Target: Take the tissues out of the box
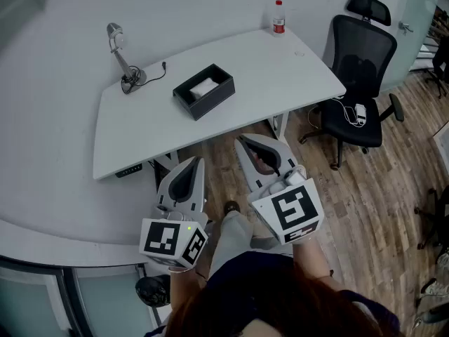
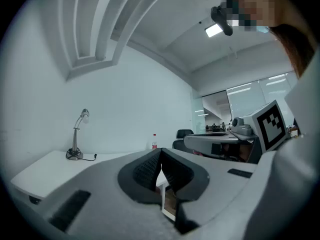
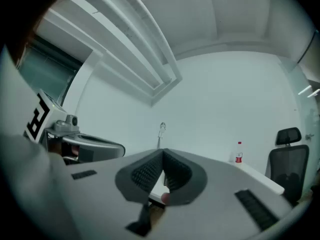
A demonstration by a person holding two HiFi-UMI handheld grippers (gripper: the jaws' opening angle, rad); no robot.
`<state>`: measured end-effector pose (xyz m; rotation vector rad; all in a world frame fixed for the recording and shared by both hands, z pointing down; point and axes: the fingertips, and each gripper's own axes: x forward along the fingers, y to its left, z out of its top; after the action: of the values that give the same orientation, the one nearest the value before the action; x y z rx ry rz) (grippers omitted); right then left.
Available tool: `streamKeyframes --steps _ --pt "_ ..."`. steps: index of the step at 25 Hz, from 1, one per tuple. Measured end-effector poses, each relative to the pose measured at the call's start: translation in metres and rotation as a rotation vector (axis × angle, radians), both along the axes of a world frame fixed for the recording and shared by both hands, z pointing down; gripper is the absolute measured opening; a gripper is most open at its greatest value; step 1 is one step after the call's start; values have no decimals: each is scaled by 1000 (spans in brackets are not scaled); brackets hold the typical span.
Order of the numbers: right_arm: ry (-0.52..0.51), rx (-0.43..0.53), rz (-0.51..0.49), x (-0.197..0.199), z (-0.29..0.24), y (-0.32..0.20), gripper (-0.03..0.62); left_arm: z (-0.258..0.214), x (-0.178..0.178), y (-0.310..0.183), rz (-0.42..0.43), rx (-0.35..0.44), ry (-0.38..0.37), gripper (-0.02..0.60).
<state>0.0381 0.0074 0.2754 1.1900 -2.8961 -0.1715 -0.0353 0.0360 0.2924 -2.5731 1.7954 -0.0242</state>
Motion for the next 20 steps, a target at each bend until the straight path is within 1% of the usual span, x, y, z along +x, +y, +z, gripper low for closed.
streamKeyframes --steps 4,10,20 --pt "-23 0 5 0 -3 -9 17 0 -2 -10 -1 -5 2 21" --pt "-51 -35 -12 -7 -5 -27 18 -1 -9 -28 -5 -12 7 21" --pt "-14 -37 -39 -34 1 -63 17 -1 -31 -63 -20 -22 22 21"
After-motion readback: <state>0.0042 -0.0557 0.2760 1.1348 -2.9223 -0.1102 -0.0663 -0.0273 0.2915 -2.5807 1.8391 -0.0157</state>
